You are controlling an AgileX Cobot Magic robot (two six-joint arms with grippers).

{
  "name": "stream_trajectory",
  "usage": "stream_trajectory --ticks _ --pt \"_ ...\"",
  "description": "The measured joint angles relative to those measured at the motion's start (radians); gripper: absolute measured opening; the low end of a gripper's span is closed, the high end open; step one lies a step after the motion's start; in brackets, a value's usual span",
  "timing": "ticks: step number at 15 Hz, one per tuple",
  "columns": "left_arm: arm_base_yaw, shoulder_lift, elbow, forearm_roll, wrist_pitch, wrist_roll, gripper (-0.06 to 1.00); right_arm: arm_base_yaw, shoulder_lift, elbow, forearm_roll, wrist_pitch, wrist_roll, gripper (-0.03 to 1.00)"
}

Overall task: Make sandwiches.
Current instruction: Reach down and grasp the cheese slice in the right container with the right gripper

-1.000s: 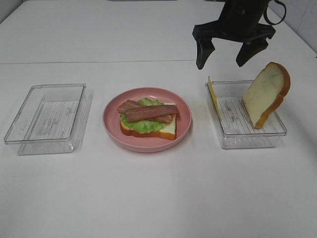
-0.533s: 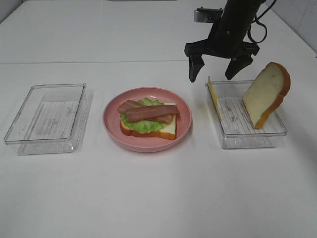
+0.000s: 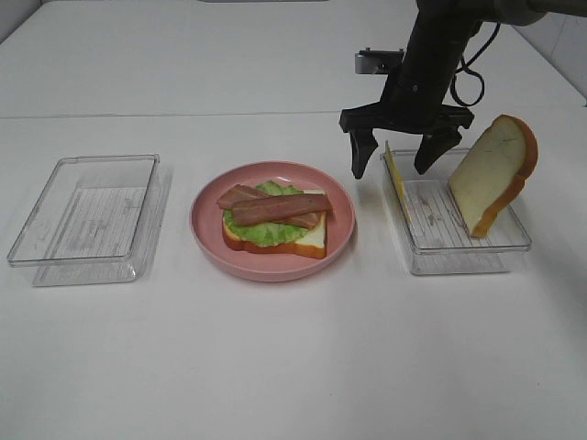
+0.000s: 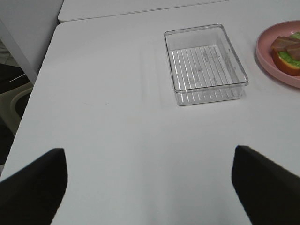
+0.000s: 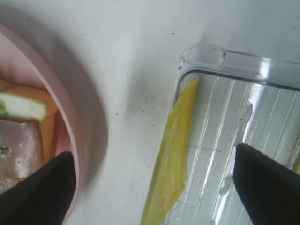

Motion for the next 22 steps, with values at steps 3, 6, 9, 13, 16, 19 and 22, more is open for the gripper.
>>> stream_trajectory --ticks 3,6,9,13,16,19,22 --pt "0.000 0.000 0.000 0.000 0.000 0.000 0.87 0.000 0.000 0.000 0.000 0.000 0.000 0.77" --pt "0.000 0.000 0.000 0.000 0.000 0.000 0.87 0.000 0.000 -0.001 0.000 0.000 0.000 0.63" --pt "0.000 0.000 0.000 0.000 0.000 0.000 0.87 0.000 0.000 -0.001 0.000 0.000 0.000 0.59" --pt "0.000 0.000 0.000 0.000 0.000 0.000 0.87 0.000 0.000 -0.001 -0.005 0.000 0.000 0.35" --pt "0.000 0.000 0.000 0.000 0.000 0.000 0.87 0.000 0.000 -0.001 -0.024 0.000 0.000 0.31" --pt "0.000 0.000 0.000 0.000 0.000 0.000 0.87 0.000 0.000 -0.001 -0.025 0.008 0.000 0.29" --pt "0.000 0.000 0.000 0.000 0.000 0.000 0.87 0.000 0.000 -0.001 -0.025 0.019 0.000 0.05"
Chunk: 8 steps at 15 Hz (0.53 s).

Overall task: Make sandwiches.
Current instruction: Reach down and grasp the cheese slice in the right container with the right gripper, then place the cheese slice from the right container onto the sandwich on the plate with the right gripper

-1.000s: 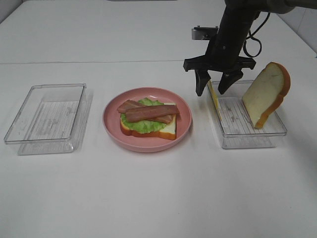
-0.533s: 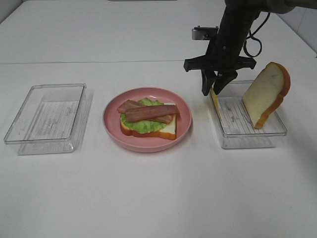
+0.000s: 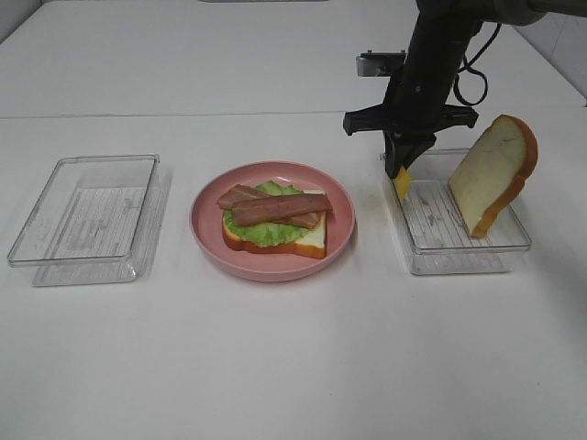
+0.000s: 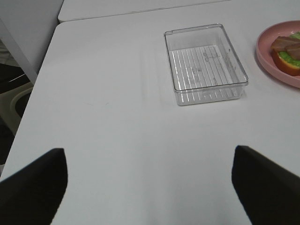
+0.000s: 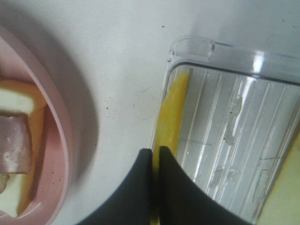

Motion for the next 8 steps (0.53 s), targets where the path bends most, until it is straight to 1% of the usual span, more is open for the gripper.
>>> stream_trajectory --ticks 1,4,8 --pt "0.000 0.000 0.000 0.000 0.000 0.000 0.87 0.000 0.000 0.000 0.000 0.001 0.000 0.02" --pt "0.000 0.000 0.000 0.000 0.000 0.000 0.87 0.000 -0.008 -0.001 0.000 0.022 0.000 0.02" --pt "0.000 0.000 0.000 0.000 0.000 0.000 0.87 0.000 -0.100 -0.001 0.001 0.033 0.000 0.02"
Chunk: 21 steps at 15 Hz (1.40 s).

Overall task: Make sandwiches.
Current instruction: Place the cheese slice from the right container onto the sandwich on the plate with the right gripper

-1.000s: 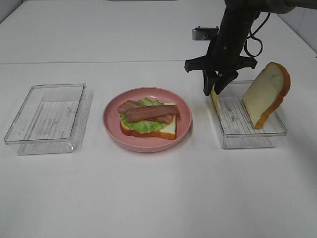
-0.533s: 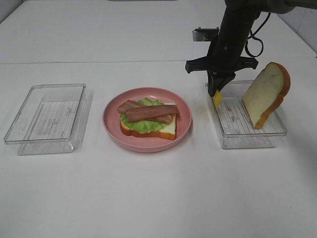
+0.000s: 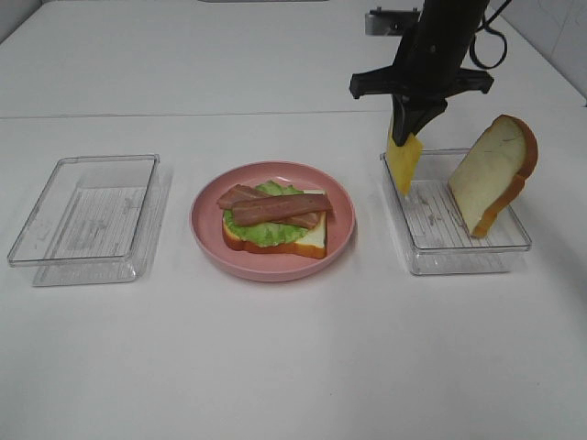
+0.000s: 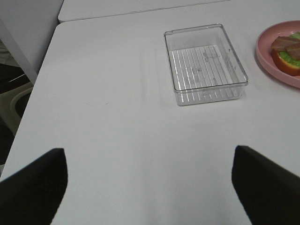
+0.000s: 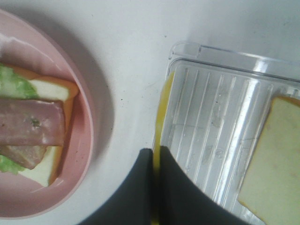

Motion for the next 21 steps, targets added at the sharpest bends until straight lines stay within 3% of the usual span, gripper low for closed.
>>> stream_trajectory --ticks 3,6,7,8,11,13,16,21 --pt "0.000 0.000 0.000 0.000 0.000 0.000 0.87 0.000 -0.079 0.000 0.079 0.005 -0.008 0.02" --pt "0.000 0.000 0.000 0.000 0.000 0.000 0.87 0.000 -0.122 0.003 0.323 0.004 -0.082 0.02" --pt "0.000 0.000 0.000 0.000 0.000 0.000 0.87 0.001 -0.131 0.020 0.439 0.000 -0.134 0.02" --pt "0.000 0.000 0.000 0.000 0.000 0.000 0.87 0.001 -0.132 0.097 0.669 -0.011 -0.259 0.02" --pt "0.000 0.000 0.000 0.000 0.000 0.000 0.87 0.001 -0.132 0.264 0.957 -0.064 -0.473 0.02" --pt "0.000 0.000 0.000 0.000 0.000 0.000 0.87 0.001 -0.131 0.336 1.075 -0.095 -0.568 0.02" --pt "0.000 0.000 0.000 0.000 0.000 0.000 0.87 0.004 -0.079 0.383 1.206 -0.123 -0.637 0.02" --pt "0.000 0.000 0.000 0.000 0.000 0.000 0.87 0.021 0.026 0.386 1.217 -0.221 -0.638 0.02"
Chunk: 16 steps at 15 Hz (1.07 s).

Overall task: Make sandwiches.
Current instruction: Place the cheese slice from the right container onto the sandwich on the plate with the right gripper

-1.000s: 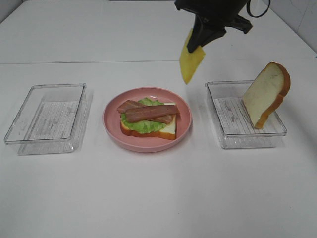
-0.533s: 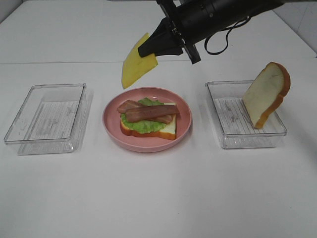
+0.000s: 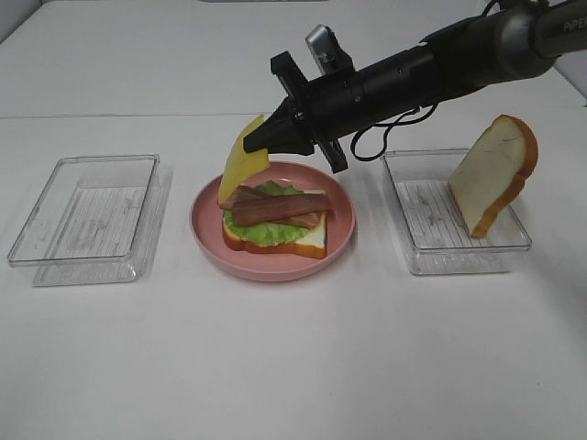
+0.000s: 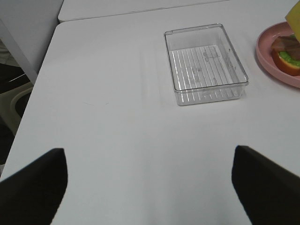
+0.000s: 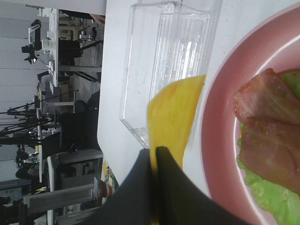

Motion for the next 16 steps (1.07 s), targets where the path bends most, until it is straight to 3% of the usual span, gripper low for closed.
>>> stream_trajectory --ticks 10,16 --pt "0.000 0.000 0.000 0.000 0.000 0.000 0.87 0.005 0.008 0.000 -0.311 -0.122 0.094 0.02" --pt "0.000 0.000 0.000 0.000 0.000 0.000 0.87 0.005 0.008 0.000 -0.378 -0.130 0.115 0.03"
